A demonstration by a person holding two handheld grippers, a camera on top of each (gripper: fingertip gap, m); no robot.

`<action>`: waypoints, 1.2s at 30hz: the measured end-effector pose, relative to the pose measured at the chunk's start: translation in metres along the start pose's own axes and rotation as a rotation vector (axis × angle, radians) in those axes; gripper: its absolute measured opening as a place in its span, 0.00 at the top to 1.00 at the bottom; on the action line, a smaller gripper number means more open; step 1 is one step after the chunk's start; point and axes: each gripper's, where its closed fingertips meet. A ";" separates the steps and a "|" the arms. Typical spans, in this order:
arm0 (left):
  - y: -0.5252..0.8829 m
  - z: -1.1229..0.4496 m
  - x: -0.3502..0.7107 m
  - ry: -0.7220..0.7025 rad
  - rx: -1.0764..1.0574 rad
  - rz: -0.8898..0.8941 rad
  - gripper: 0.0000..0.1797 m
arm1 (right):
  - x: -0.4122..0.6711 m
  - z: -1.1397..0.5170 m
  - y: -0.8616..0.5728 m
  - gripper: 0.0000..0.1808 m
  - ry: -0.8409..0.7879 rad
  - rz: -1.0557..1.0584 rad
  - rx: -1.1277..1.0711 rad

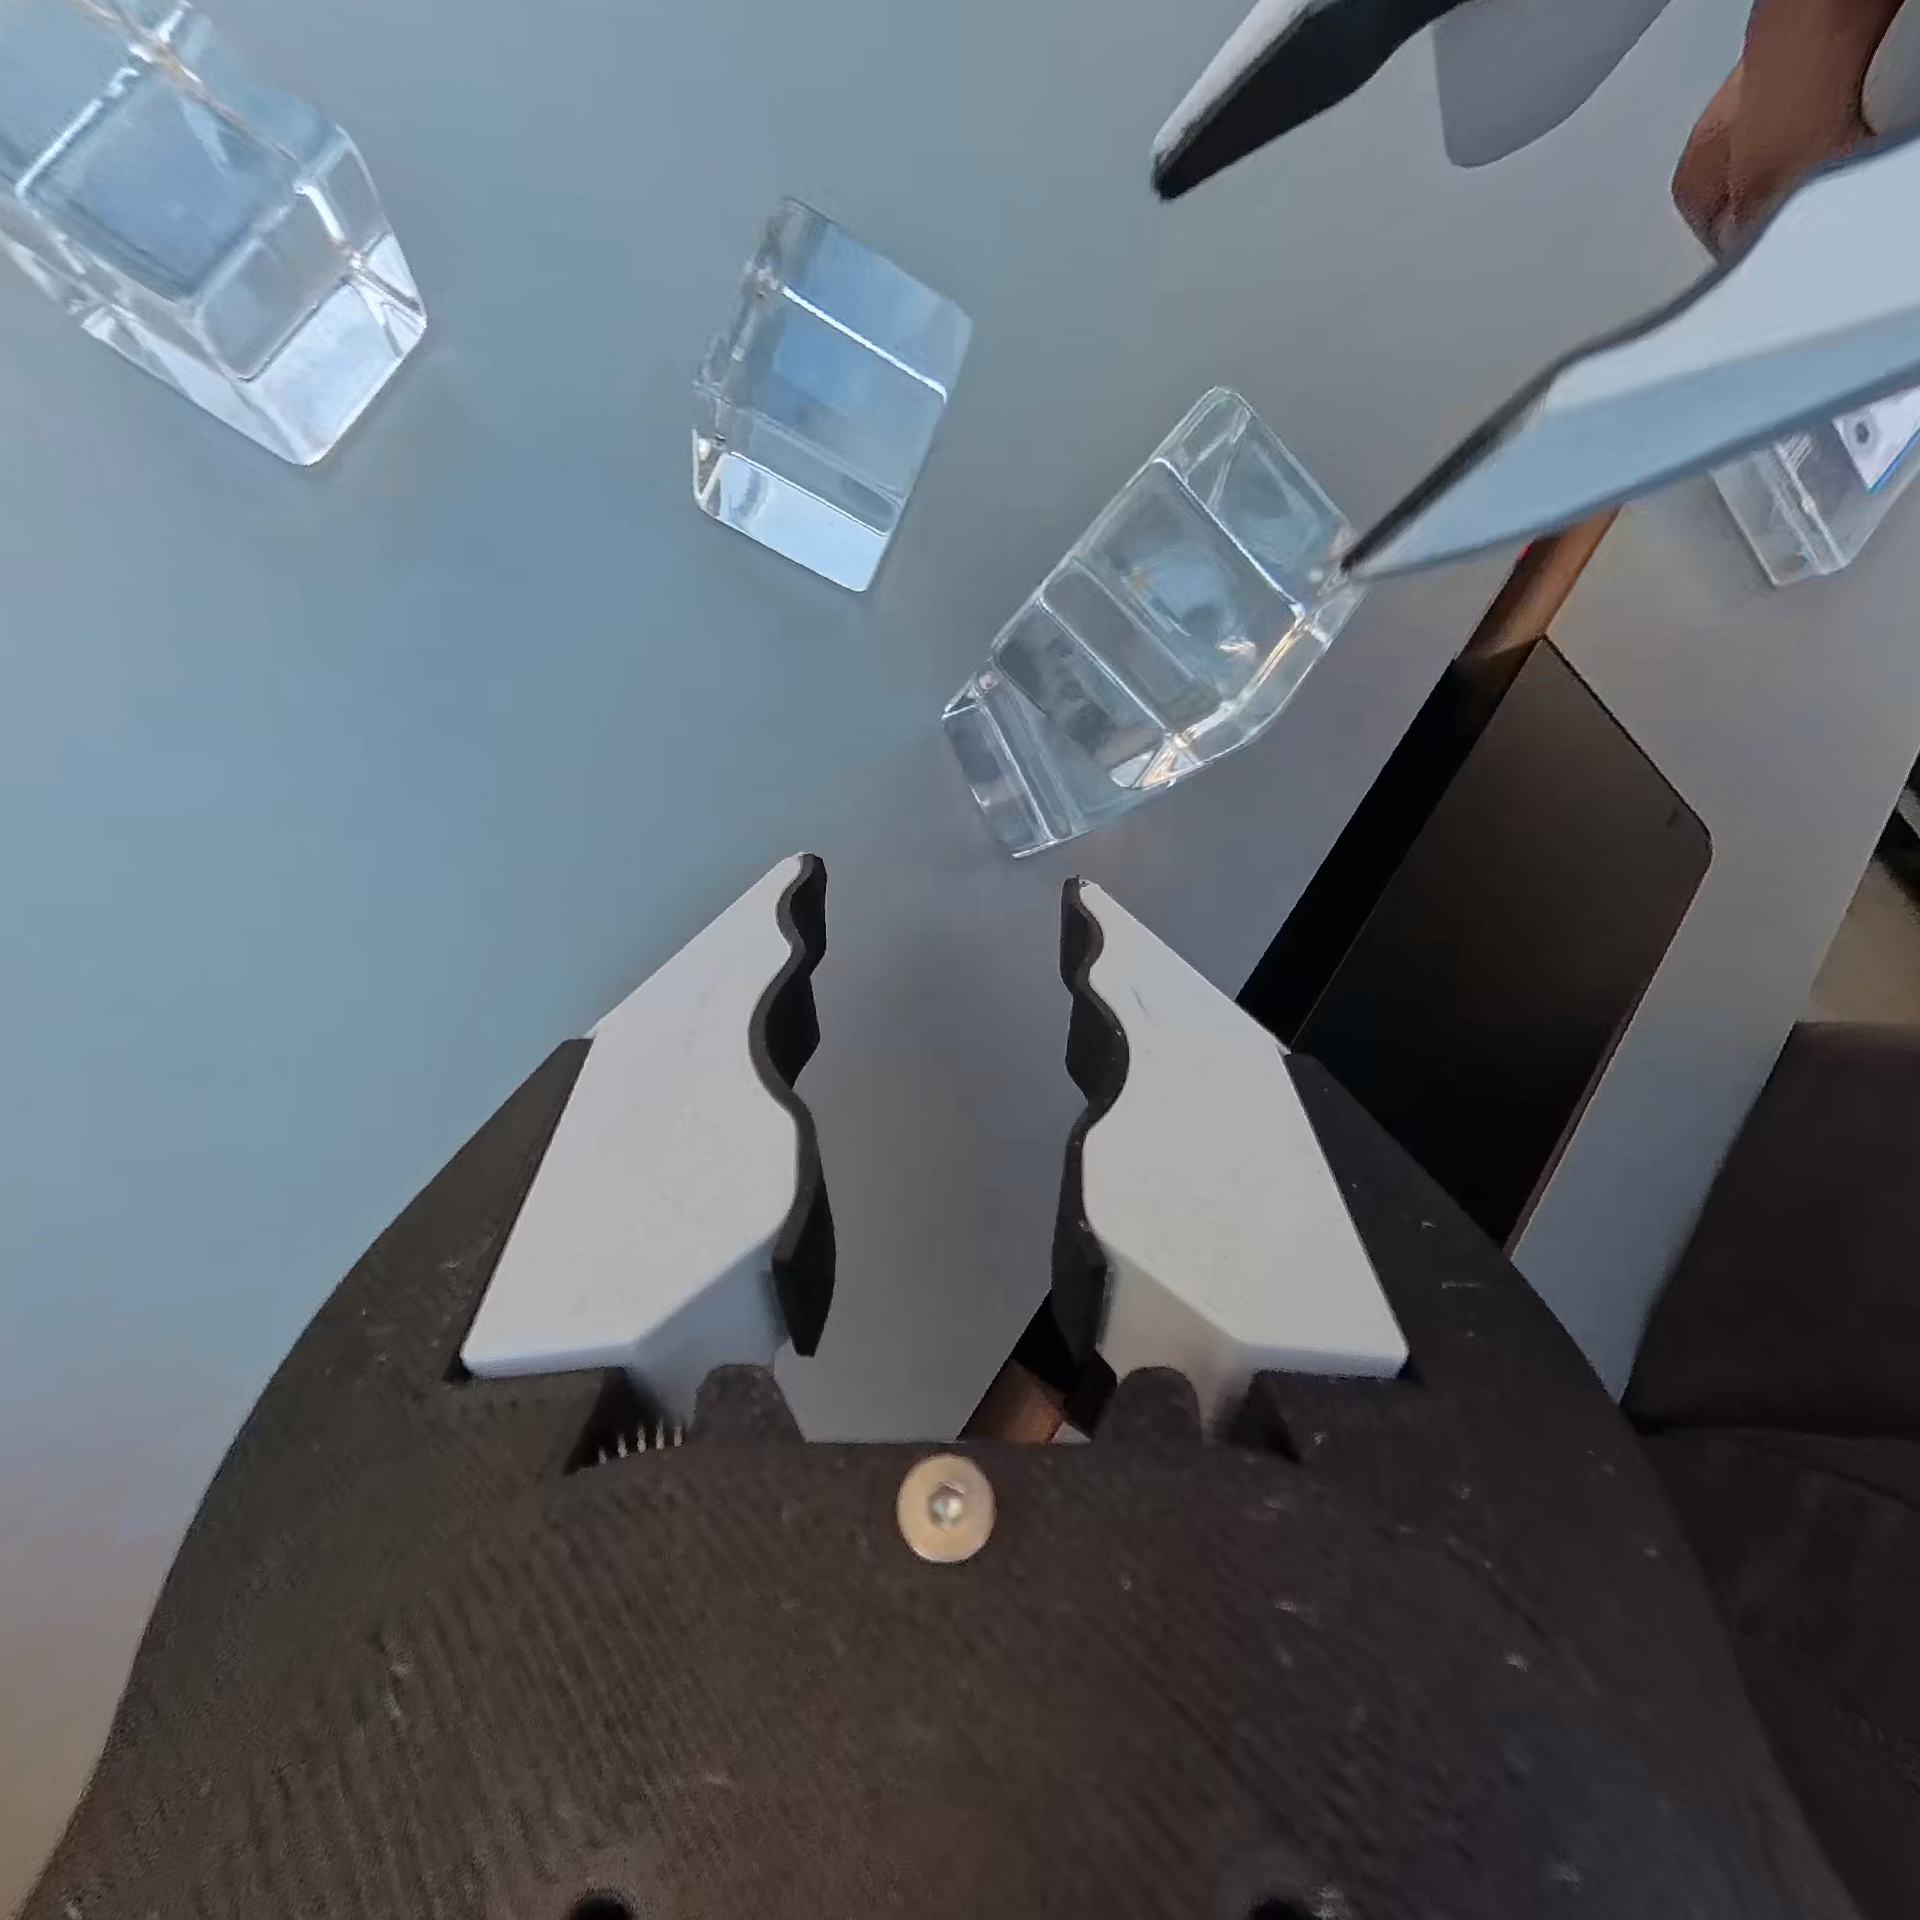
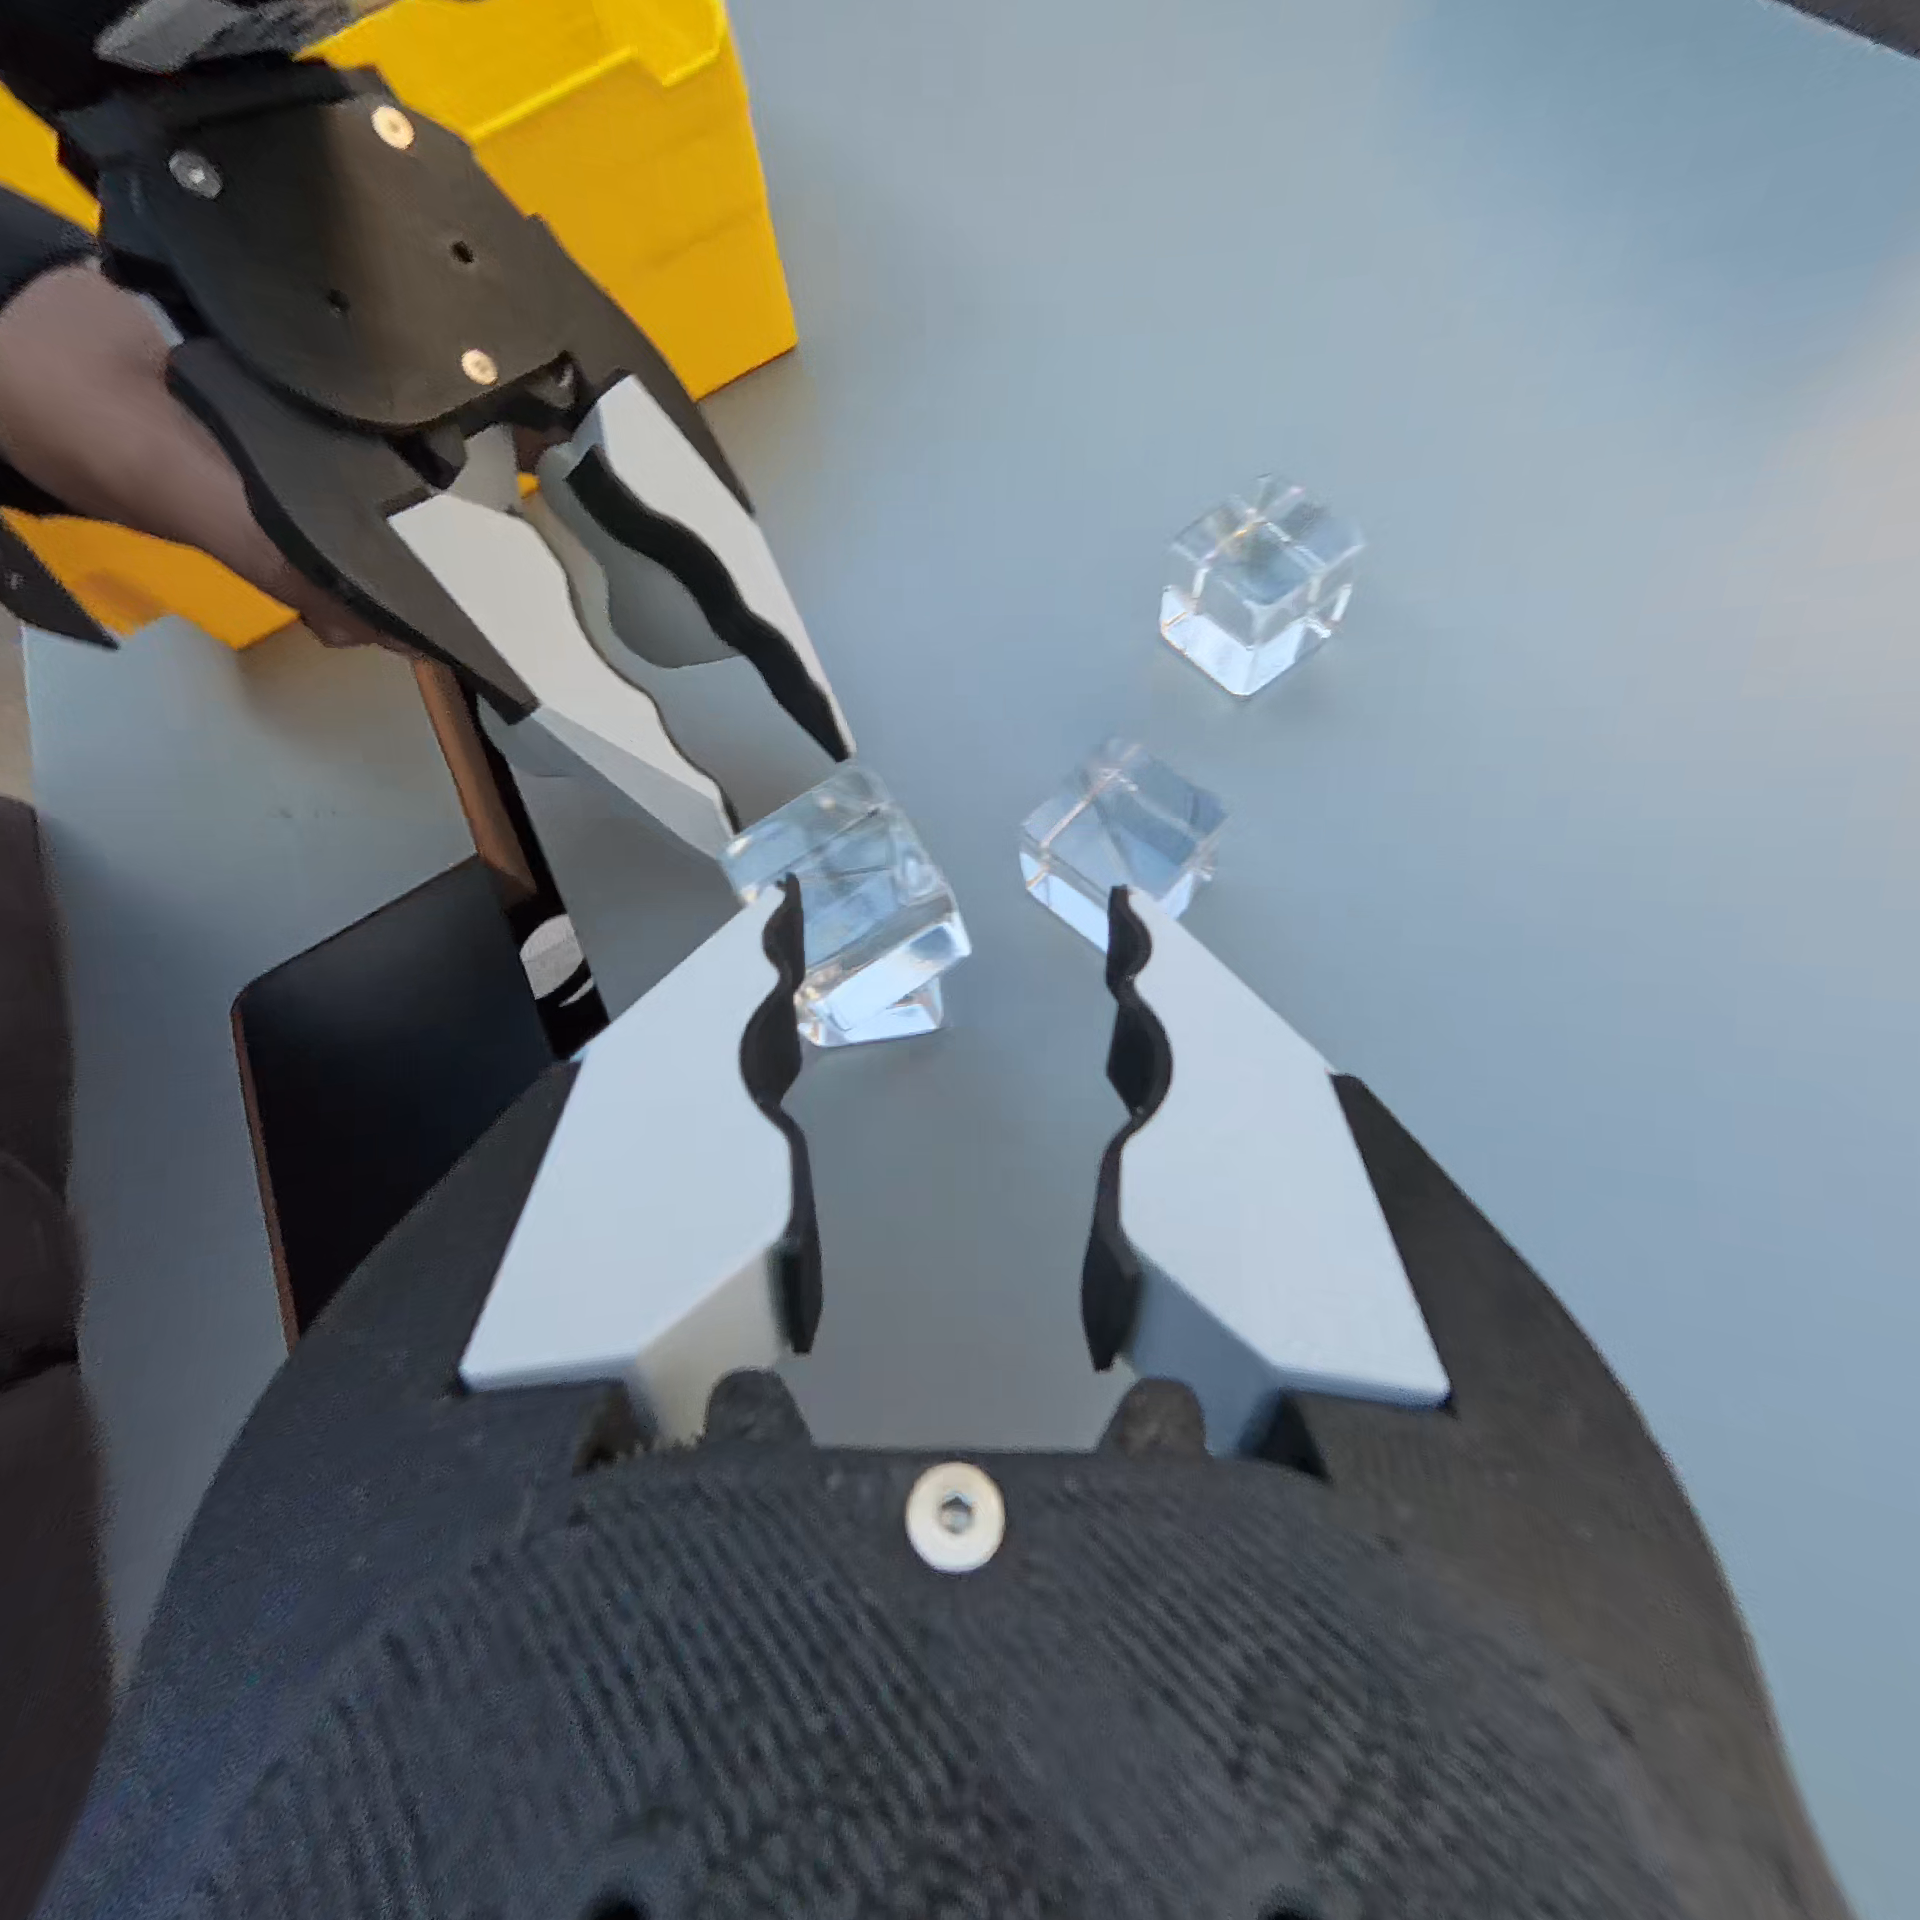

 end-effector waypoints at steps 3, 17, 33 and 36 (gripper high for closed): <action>0.011 0.006 0.007 -0.023 0.022 0.030 0.76 | 0.013 0.008 -0.025 0.66 -0.088 -0.105 -0.020; 0.076 -0.001 0.057 -0.067 0.171 0.009 0.76 | -0.029 -0.053 -0.049 0.64 0.177 0.036 0.072; 0.114 -0.055 0.075 -0.002 0.268 -0.098 0.63 | 0.006 0.024 -0.059 0.72 0.018 -0.049 -0.168; 0.115 -0.060 0.071 0.010 0.273 -0.119 0.69 | 0.021 0.034 -0.034 0.72 -0.016 -0.045 -0.151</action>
Point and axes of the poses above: each gripper's, where its closed fingertips meet, z back along the fingers, x out of its top, y = z × x across the jaws, and after that the axes turned 12 degrees about -y, right-handed
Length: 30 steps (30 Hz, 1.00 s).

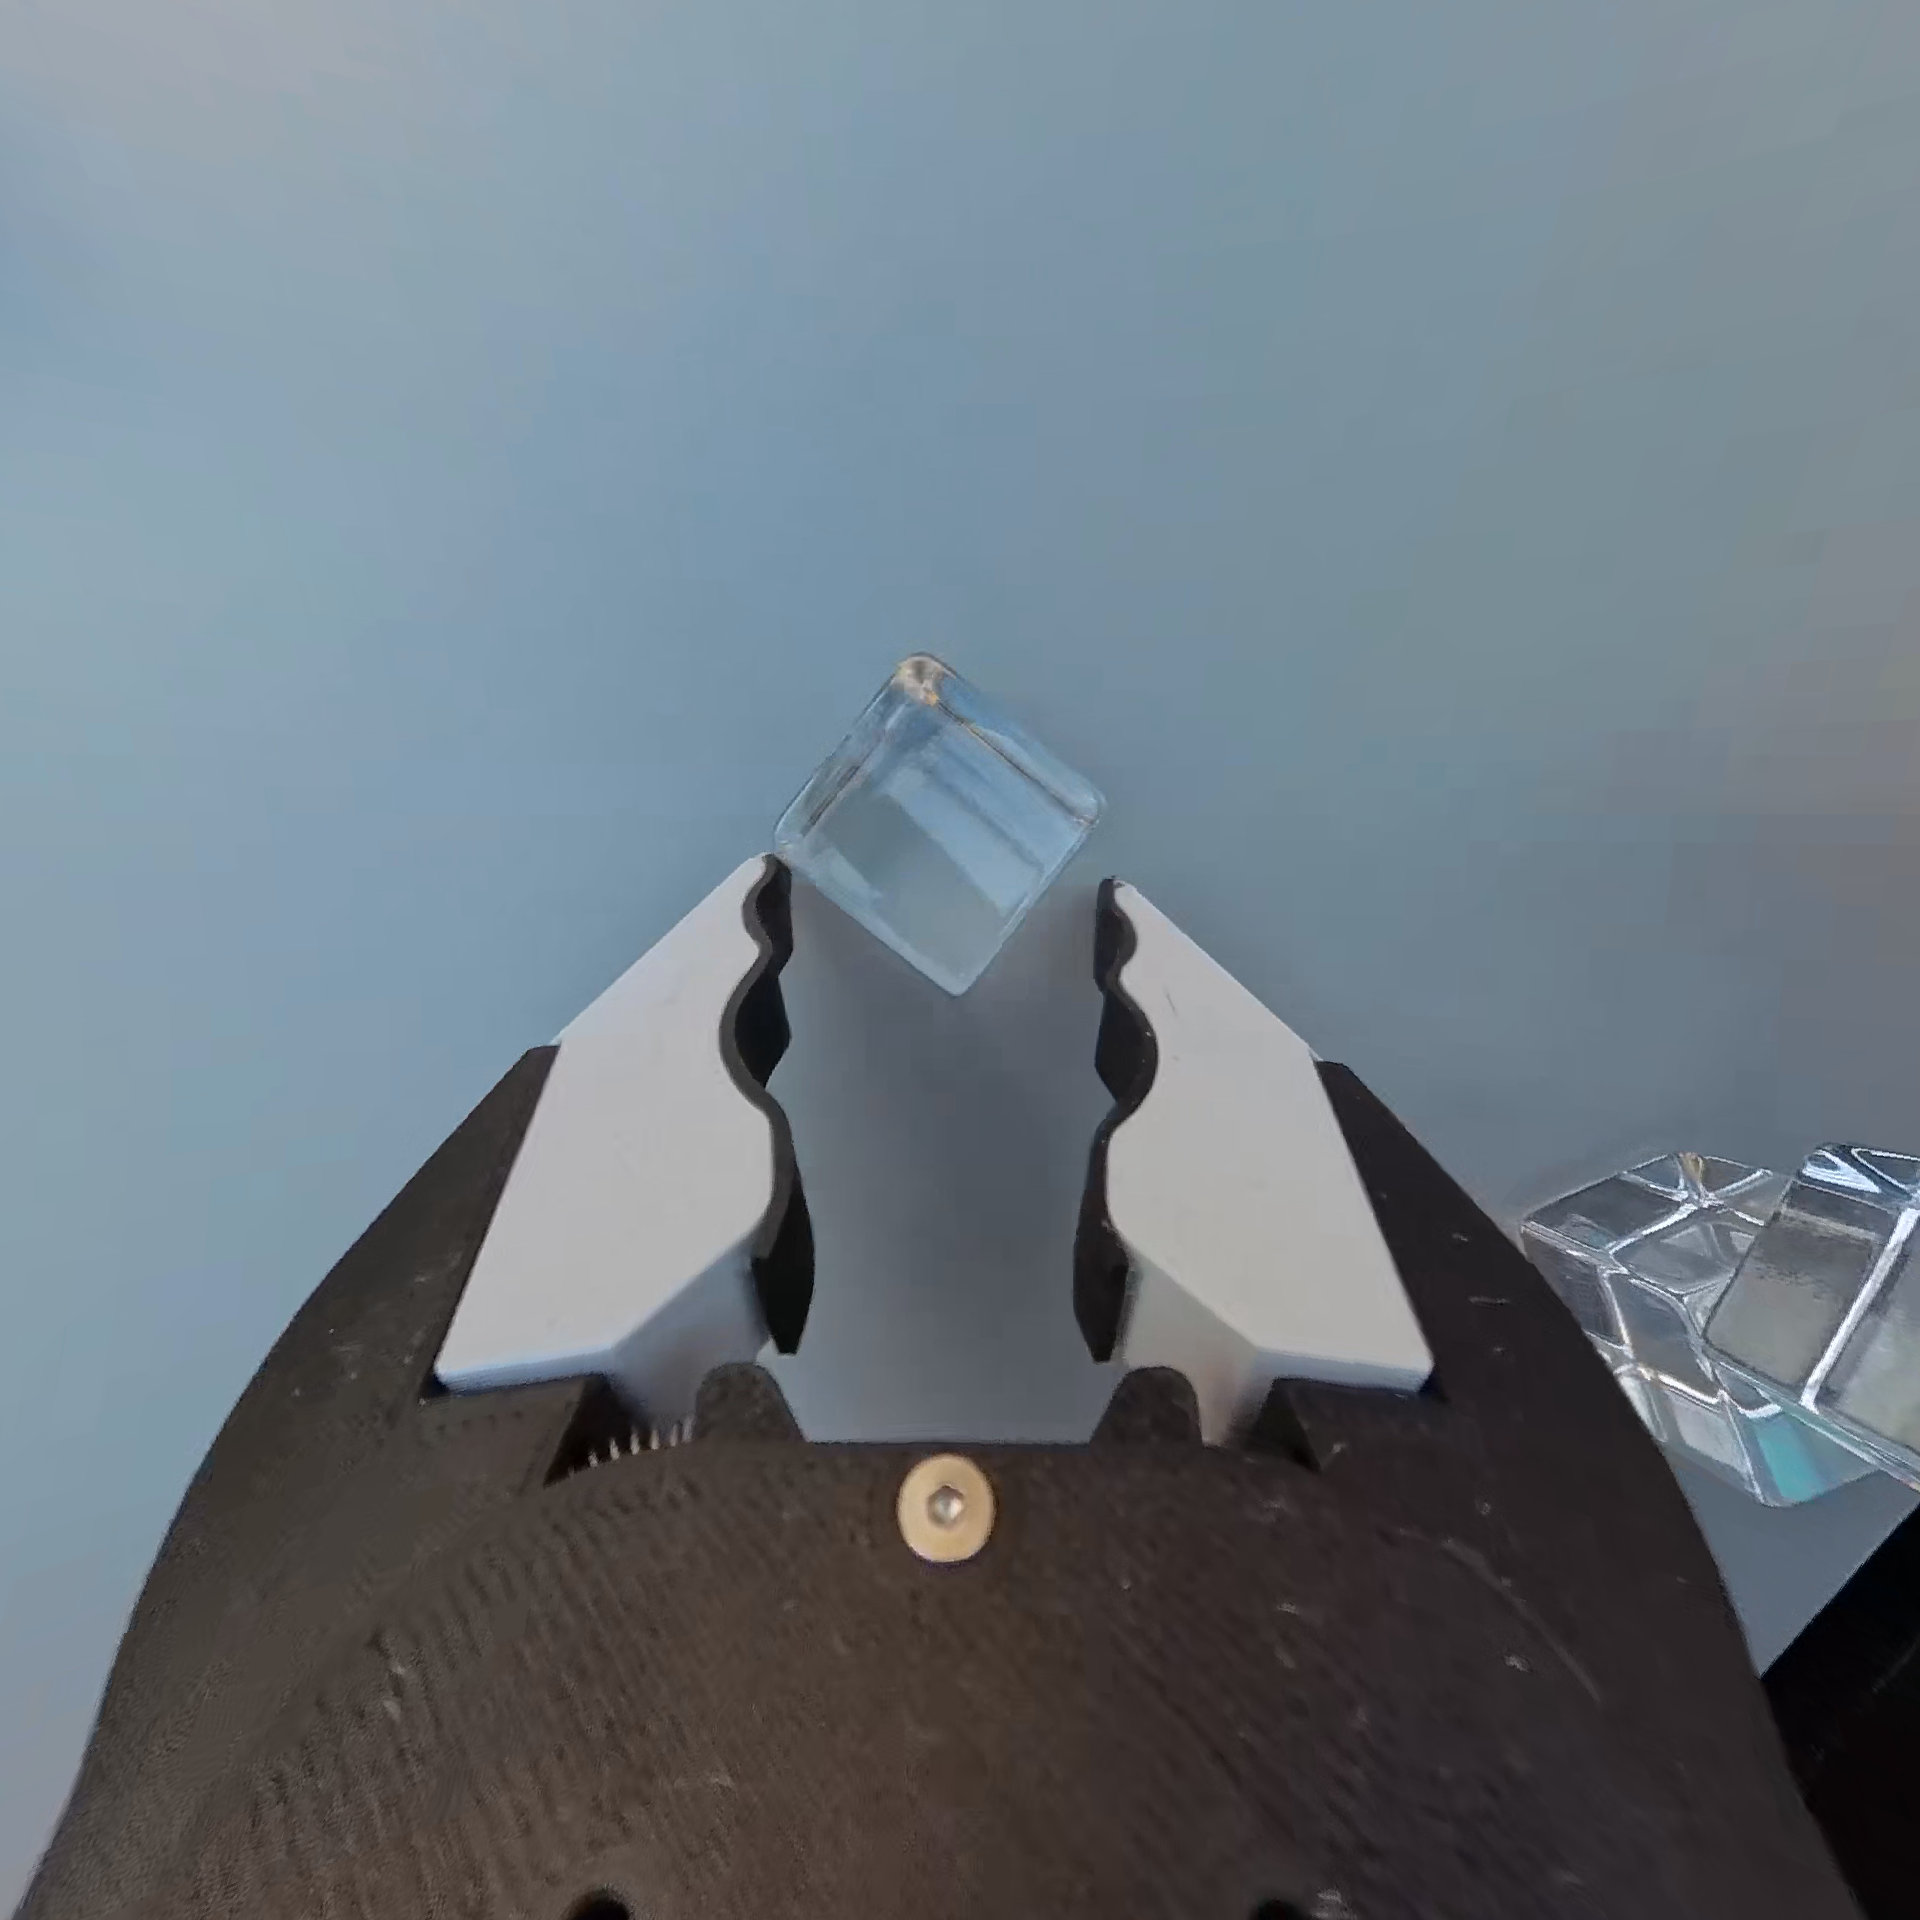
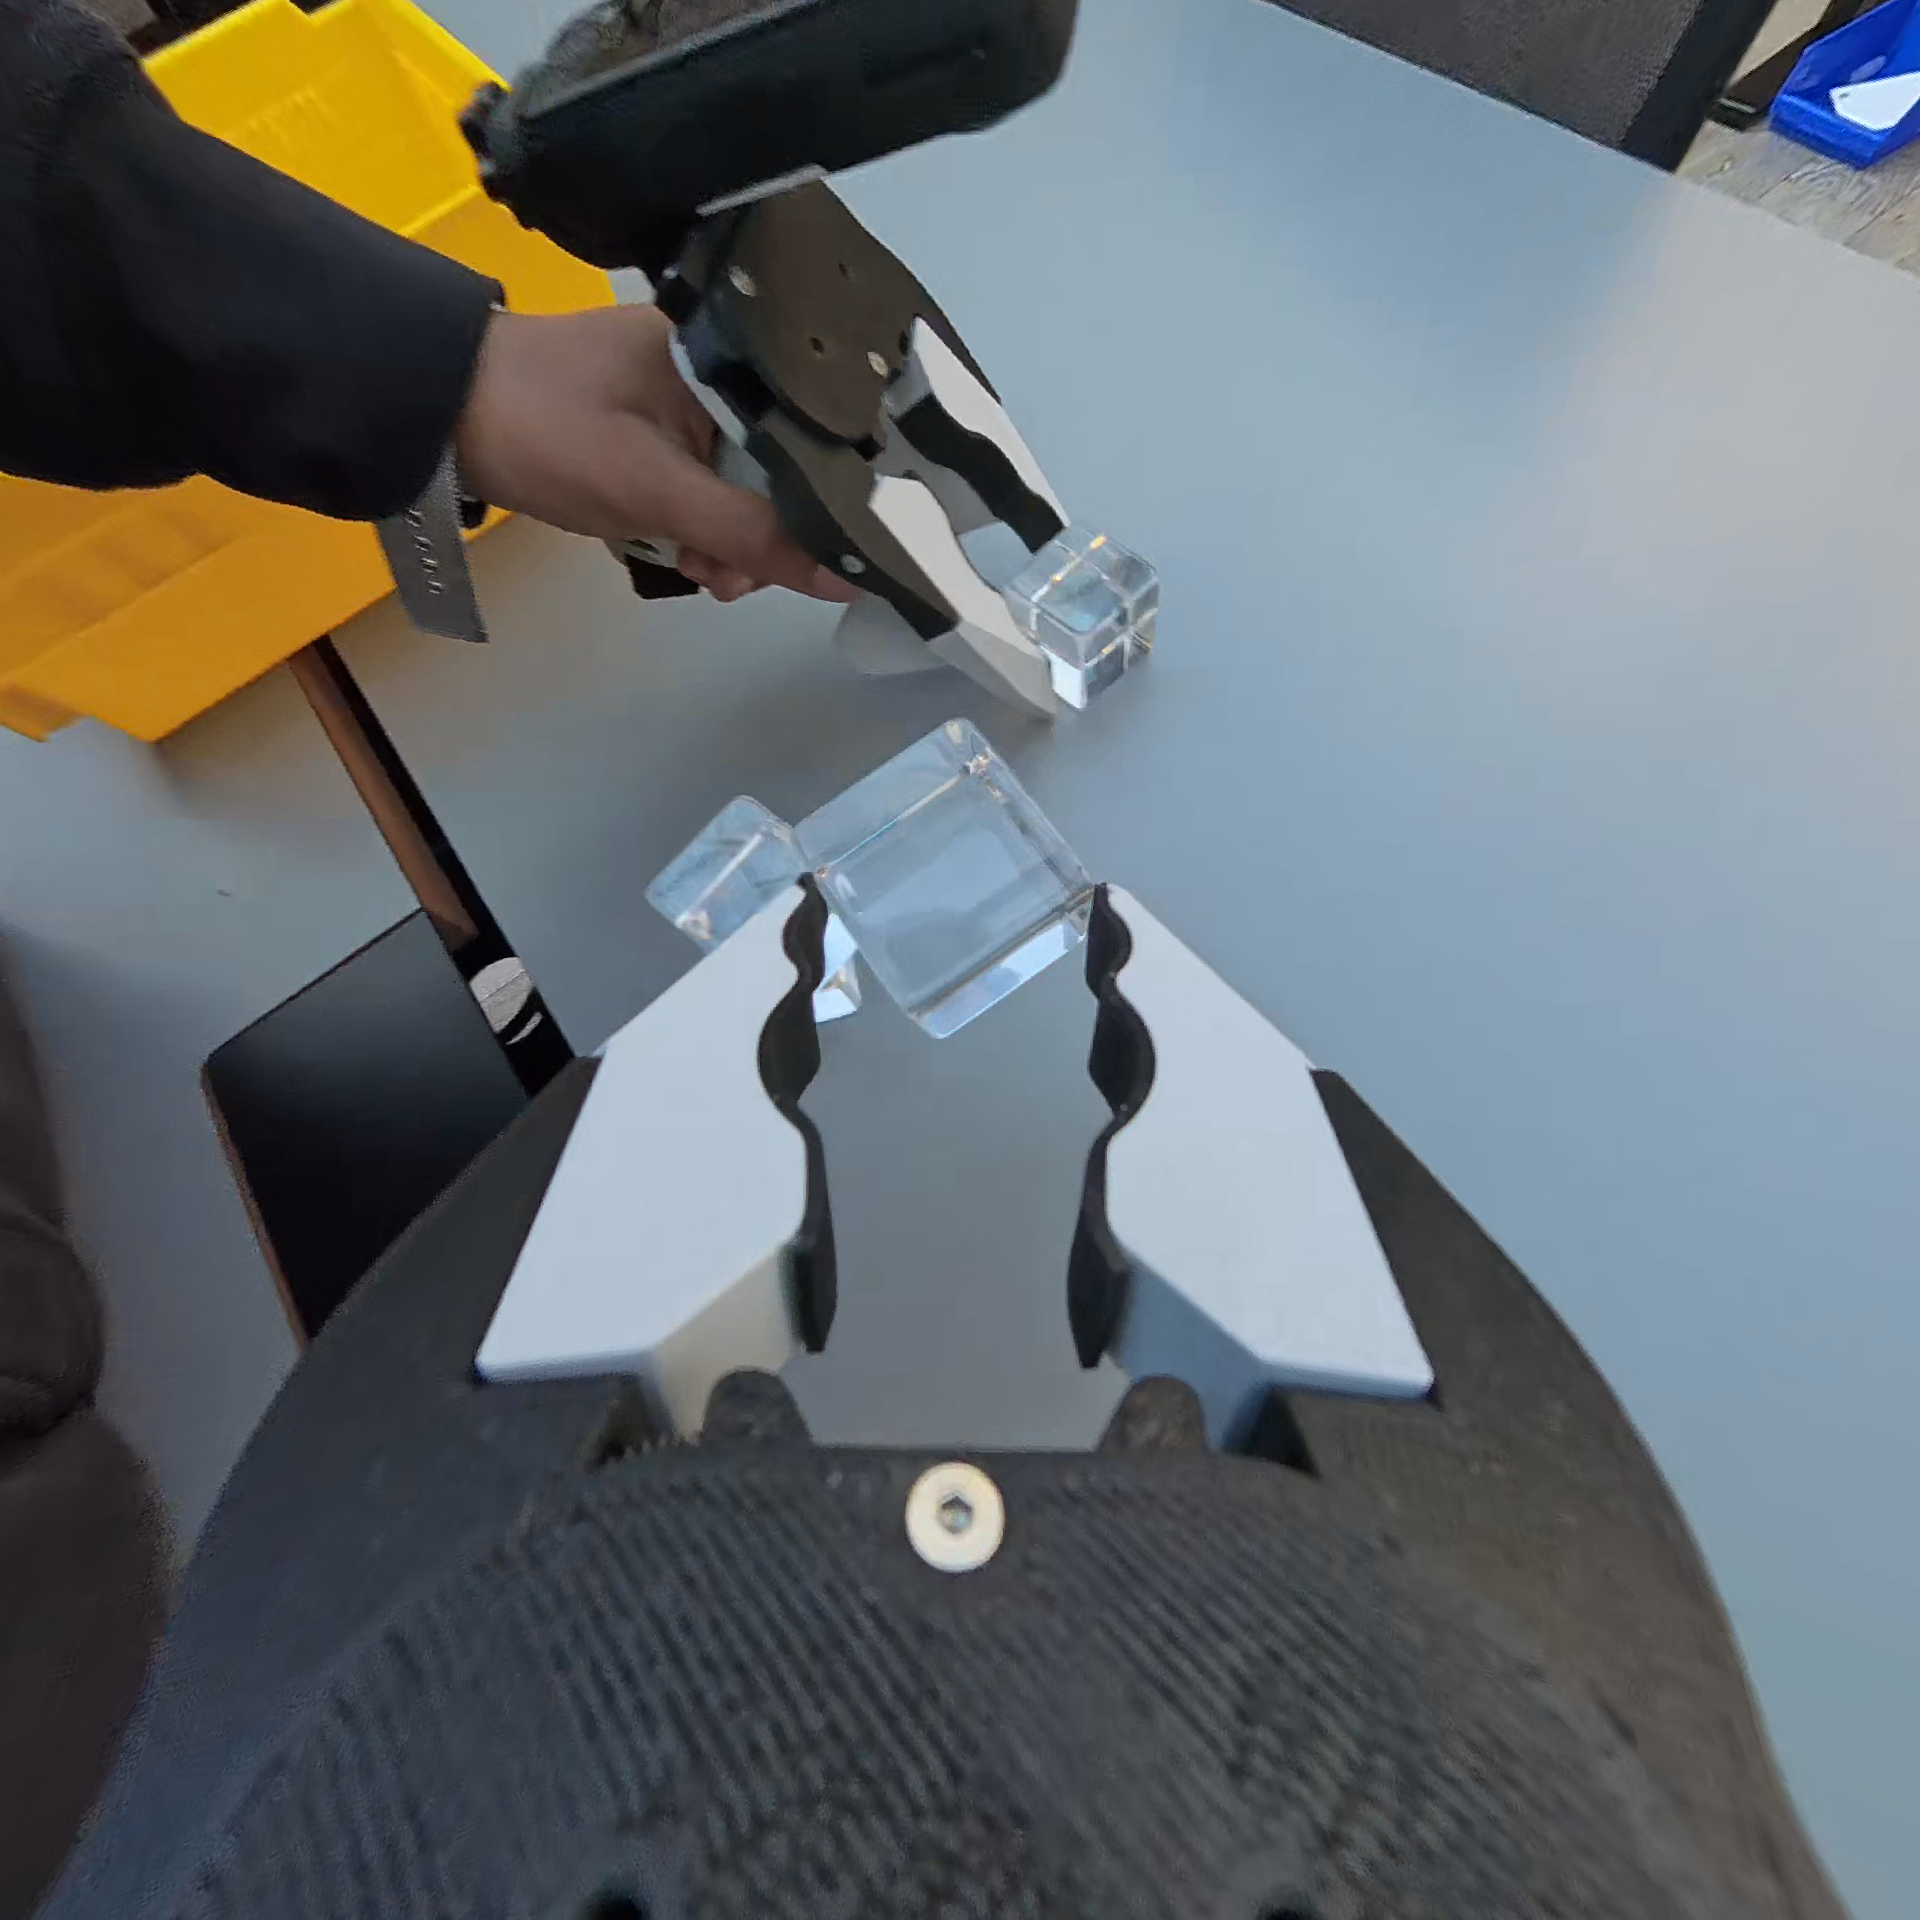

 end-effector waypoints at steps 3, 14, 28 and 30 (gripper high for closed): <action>-0.002 0.001 -0.001 -0.008 -0.018 0.002 0.76 | 0.008 0.000 0.029 0.72 -0.015 0.009 0.044; -0.009 0.031 -0.010 -0.064 -0.014 -0.001 0.87 | -0.014 -0.026 0.064 0.73 0.053 0.104 0.094; -0.011 0.020 -0.013 -0.031 0.040 0.069 0.67 | -0.008 -0.019 0.056 0.70 0.032 0.094 0.039; -0.012 0.015 -0.015 -0.011 0.051 0.054 0.67 | -0.008 -0.015 0.054 0.69 0.033 0.086 0.028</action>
Point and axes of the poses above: each gripper's, where its closed fingertips meet, z back along the fingers, x out of its top, y = z × x across the jaws, and after that the axes turned 12 degrees about -y, right-handed
